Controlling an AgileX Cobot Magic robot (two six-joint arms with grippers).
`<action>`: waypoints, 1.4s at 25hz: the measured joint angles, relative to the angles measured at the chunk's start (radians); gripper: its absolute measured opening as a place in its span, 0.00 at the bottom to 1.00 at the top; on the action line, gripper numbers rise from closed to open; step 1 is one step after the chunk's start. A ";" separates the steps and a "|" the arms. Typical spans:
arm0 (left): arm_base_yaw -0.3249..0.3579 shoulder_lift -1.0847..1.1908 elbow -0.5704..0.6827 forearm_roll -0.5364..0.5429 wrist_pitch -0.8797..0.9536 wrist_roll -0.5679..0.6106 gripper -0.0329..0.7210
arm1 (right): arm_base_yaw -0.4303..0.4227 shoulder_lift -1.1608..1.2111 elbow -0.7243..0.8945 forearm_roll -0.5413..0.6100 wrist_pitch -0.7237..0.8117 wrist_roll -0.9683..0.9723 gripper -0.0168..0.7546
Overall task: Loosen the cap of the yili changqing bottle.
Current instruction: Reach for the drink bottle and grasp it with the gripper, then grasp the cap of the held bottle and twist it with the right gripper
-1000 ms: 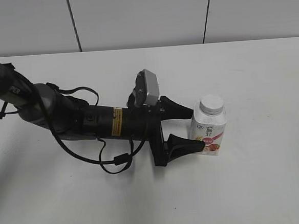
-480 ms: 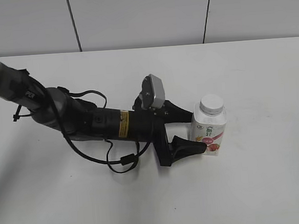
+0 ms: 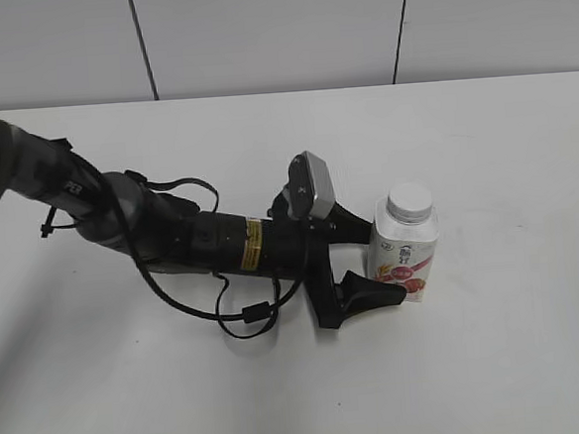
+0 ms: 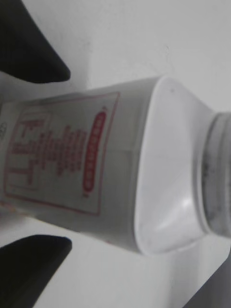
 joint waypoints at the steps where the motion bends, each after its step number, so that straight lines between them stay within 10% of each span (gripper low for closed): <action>1: -0.003 0.002 -0.003 -0.001 0.005 0.000 0.82 | 0.000 0.000 0.000 0.000 0.000 0.000 0.78; 14: -0.007 0.007 -0.003 -0.005 0.026 0.000 0.59 | 0.000 0.000 0.000 0.000 0.000 0.000 0.78; 35: -0.007 0.007 -0.003 0.008 0.013 -0.001 0.59 | 0.000 0.000 0.000 0.000 0.000 0.000 0.78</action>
